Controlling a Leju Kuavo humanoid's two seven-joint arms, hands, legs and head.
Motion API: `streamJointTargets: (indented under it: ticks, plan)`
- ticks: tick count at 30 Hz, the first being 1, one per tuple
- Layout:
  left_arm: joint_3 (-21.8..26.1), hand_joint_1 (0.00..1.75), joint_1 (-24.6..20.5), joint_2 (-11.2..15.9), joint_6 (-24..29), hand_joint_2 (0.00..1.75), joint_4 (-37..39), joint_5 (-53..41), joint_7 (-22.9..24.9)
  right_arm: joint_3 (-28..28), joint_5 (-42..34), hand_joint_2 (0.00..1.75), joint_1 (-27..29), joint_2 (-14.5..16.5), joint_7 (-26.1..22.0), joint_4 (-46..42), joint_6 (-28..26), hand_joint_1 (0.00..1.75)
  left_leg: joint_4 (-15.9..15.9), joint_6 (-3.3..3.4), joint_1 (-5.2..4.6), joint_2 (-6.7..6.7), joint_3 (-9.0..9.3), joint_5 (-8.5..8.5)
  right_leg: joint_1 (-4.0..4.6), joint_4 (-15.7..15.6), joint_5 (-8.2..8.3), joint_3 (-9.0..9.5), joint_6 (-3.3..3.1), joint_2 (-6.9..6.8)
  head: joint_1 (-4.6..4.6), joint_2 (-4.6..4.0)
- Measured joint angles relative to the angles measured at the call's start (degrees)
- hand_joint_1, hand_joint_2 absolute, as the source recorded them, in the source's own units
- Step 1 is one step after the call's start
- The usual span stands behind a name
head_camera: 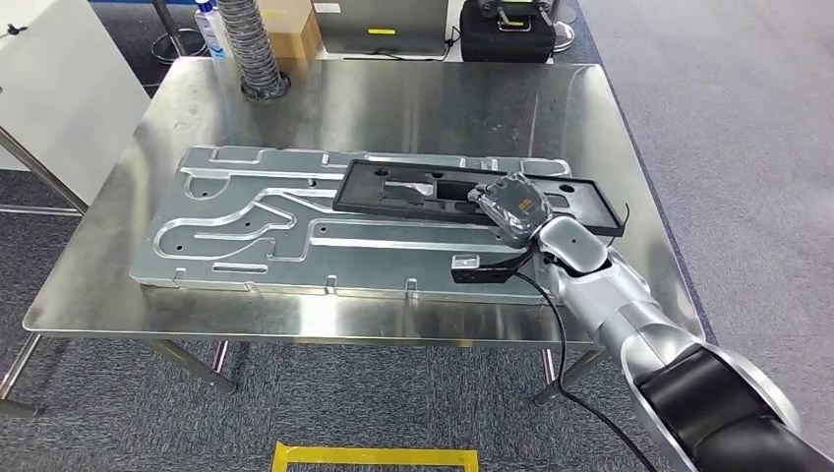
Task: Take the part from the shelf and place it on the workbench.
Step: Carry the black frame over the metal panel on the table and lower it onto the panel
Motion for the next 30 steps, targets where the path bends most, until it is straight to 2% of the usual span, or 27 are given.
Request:
streamJointTargets:
  ticks: [1,2,3,5,8,9,10,12,13,14,15,16,18,19,20,22,23,24,25,27,28,29,30]
  plan:
    - [-0.3,0.00,-0.1,0.1,0.2,1.75,0.0,-0.2,0.0,-0.6,-1.0,1.75,0.6,0.0,-1.1,0.1,-0.8,1.75,-3.9,-0.20,0.19,-0.06,1.44,2.25,-0.18,0.7,-0.53,0.03,0.31,0.00,0.00,0.00]
    - [-0.6,0.00,-0.3,0.1,0.4,1.75,0.0,-0.4,0.1,-1.2,-1.9,1.75,1.1,0.0,-2.1,0.2,-1.5,1.75,-7.3,-0.27,0.18,-0.39,2.97,3.76,-0.24,1.4,-1.06,-0.01,0.70,0.04,0.00,0.00]
    - [-0.8,0.00,-0.5,0.1,0.5,1.75,0.0,-0.6,0.2,-1.8,-2.7,1.75,1.4,-0.1,-3.0,0.4,-2.1,1.75,-9.8,-0.04,0.16,-0.67,4.15,4.65,-0.26,2.0,-1.52,-0.06,1.09,0.12,0.01,0.00]
    - [-1.2,0.00,-0.7,0.2,0.7,1.75,0.0,-0.8,0.3,-2.5,-3.8,1.75,1.9,-0.2,-4.5,0.6,-2.7,1.75,-10.7,0.89,-0.30,-1.20,4.80,4.50,-0.26,2.5,-1.94,-0.04,1.81,0.15,0.03,0.00]
    - [-1.7,0.00,-0.8,0.2,1.2,1.75,0.0,-0.8,0.4,-2.9,-4.3,1.75,2.8,-0.1,-6.2,1.0,-2.8,1.75,-11.1,2.29,-0.28,-1.27,5.11,4.72,-0.62,3.1,-2.73,-0.07,2.58,0.06,0.03,0.00]
    - [-1.8,0.00,-0.9,0.2,1.3,1.75,0.0,-0.8,0.4,-3.0,-4.3,1.75,3.0,0.1,-6.6,1.1,-2.8,1.75,-11.3,2.63,-0.18,-1.33,5.26,4.85,-0.70,4.8,-3.94,-0.80,2.62,0.19,0.03,0.00]
    - [-1.8,0.00,-1.0,0.2,1.3,1.75,0.0,-0.8,0.3,-3.0,-4.2,1.75,3.2,0.4,-6.9,1.3,-2.8,1.75,-11.4,2.87,-0.19,-1.42,5.36,4.94,-0.78,7.8,-5.66,-2.09,2.59,0.40,0.04,0.00]
    - [-1.9,0.00,-1.2,0.3,1.3,1.75,0.0,-0.8,0.1,-3.0,-4.0,0.87,3.7,1.2,-7.2,1.7,-2.8,0.87,-11.4,3.20,-0.43,-1.49,5.35,5.05,-0.79,15.8,-9.13,-5.50,2.48,0.91,0.04,0.00]
    - [-1.9,0.00,-1.2,0.3,1.3,1.75,0.0,-0.8,0.0,-3.0,-3.9,0.44,4.0,1.5,-7.3,2.0,-2.7,0.44,-11.4,3.28,-0.54,-1.54,5.35,5.08,-0.78,18.4,-9.76,-6.56,2.43,1.05,0.04,0.00]
    - [-2.0,0.00,-1.2,0.3,1.2,1.75,0.0,-0.8,-0.1,-3.0,-3.8,0.00,4.3,1.7,-7.4,2.1,-2.7,0.00,-11.4,3.33,-0.64,-1.60,5.36,5.11,-0.78,18.9,-9.36,-6.64,2.31,1.10,0.04,0.00]
    - [-2.0,0.00,-1.1,0.3,1.2,1.75,0.0,-0.8,-0.3,-3.0,-3.7,0.00,4.5,1.9,-7.5,2.3,-2.7,0.00,-11.4,3.33,-0.72,-1.66,5.38,5.14,-0.76,17.1,-8.04,-5.57,2.11,1.09,0.04,0.00]
    - [-2.1,0.00,-1.1,0.3,1.1,1.75,0.0,-0.8,-0.4,-3.0,-3.6,0.00,4.5,2.0,-7.5,2.3,-2.7,0.00,-11.3,3.31,-0.78,-1.71,5.43,5.17,-0.69,13.3,-6.16,-3.48,1.79,0.97,0.04,0.00]
    - [-2.4,0.00,-1.0,0.3,1.1,0.87,0.0,-1.1,-0.5,-3.0,-3.5,0.00,4.2,2.3,-7.6,2.4,-2.6,0.00,-11.3,3.04,-0.98,-1.65,5.41,5.28,-0.18,5.8,-3.88,0.68,1.20,0.20,0.04,0.00]
    - [-2.6,0.00,-1.0,0.3,1.1,0.44,0.0,-1.3,-0.6,-3.0,-3.5,0.00,4.1,2.5,-7.5,2.4,-2.5,0.00,-11.2,2.79,-1.05,-1.57,5.36,5.36,0.12,3.6,-3.53,1.84,1.03,-0.15,0.04,0.00]
    - [-2.7,0.00,-0.9,0.3,1.2,0.00,0.0,-1.4,-0.7,-3.0,-3.5,0.00,4.0,2.6,-7.5,2.4,-2.4,0.00,-11.3,2.48,-1.10,-1.47,5.33,5.45,0.38,2.9,-3.72,2.18,0.98,-0.34,0.04,0.00]
    - [-3.0,0.00,-0.8,0.3,1.4,0.00,0.0,-1.6,-1.0,-2.9,-3.4,0.00,4.0,2.7,-7.3,2.5,-2.1,0.00,-11.4,1.84,-1.03,-1.35,5.37,5.56,0.34,2.3,-3.35,2.24,0.70,-0.24,0.04,0.00]
    - [-3.1,0.00,-0.8,0.3,1.4,0.00,0.0,-1.7,-1.1,-2.9,-3.5,0.00,4.0,2.7,-7.3,2.5,-2.0,0.00,-11.0,1.54,-1.01,-1.23,5.26,5.17,0.20,2.0,-3.05,2.34,0.44,-0.32,0.04,0.00]
    - [-3.2,0.00,-0.8,0.3,1.5,0.00,0.0,-1.8,-1.2,-2.9,-3.5,0.00,4.0,2.6,-7.2,2.6,-2.0,0.00,-9.7,1.23,-1.01,-1.05,4.73,4.04,0.04,1.7,-2.73,2.41,0.13,-0.46,0.04,0.00]
    - [-3.2,0.00,-0.8,0.2,1.5,0.00,0.0,-1.8,-1.2,-2.9,-3.6,0.00,4.0,2.5,-7.2,2.6,-2.0,0.00,-7.0,0.93,-0.99,-0.82,3.69,2.19,-0.10,1.4,-2.47,2.43,-0.10,-0.66,0.04,0.00]
    - [-3.2,0.00,-0.8,0.2,1.5,0.00,0.0,-1.7,-1.2,-2.9,-3.9,0.00,4.2,2.1,-7.1,2.6,-2.2,0.00,0.6,0.39,-0.96,-0.38,0.71,-2.20,0.01,1.4,-2.31,2.27,-0.33,-0.91,0.04,0.00]
    - [-3.2,0.00,-0.8,0.2,1.5,0.00,0.0,-1.6,-1.1,-2.9,-4.2,0.00,4.4,1.8,-7.1,2.6,-2.3,0.00,3.6,0.18,-0.90,-0.27,-0.36,-3.46,0.05,1.4,-2.27,2.20,-0.33,-1.00,0.04,0.00]
    - [-3.2,0.00,-0.8,0.2,1.5,0.00,0.0,-1.5,-1.0,-2.9,-4.7,0.00,4.5,1.7,-7.2,2.5,-2.4,0.00,4.7,0.03,-0.83,-0.23,-0.51,-3.68,0.05,1.5,-2.24,2.15,-0.30,-1.03,0.04,0.00]
    - [-3.2,0.00,-0.8,0.2,1.5,0.00,0.0,-1.4,-0.9,-2.9,-5.5,0.00,4.6,1.6,-7.6,2.5,-2.5,0.00,3.4,-0.09,-0.73,-0.21,0.52,-2.82,0.01,1.5,-2.24,2.13,-0.23,-1.04,0.04,0.00]
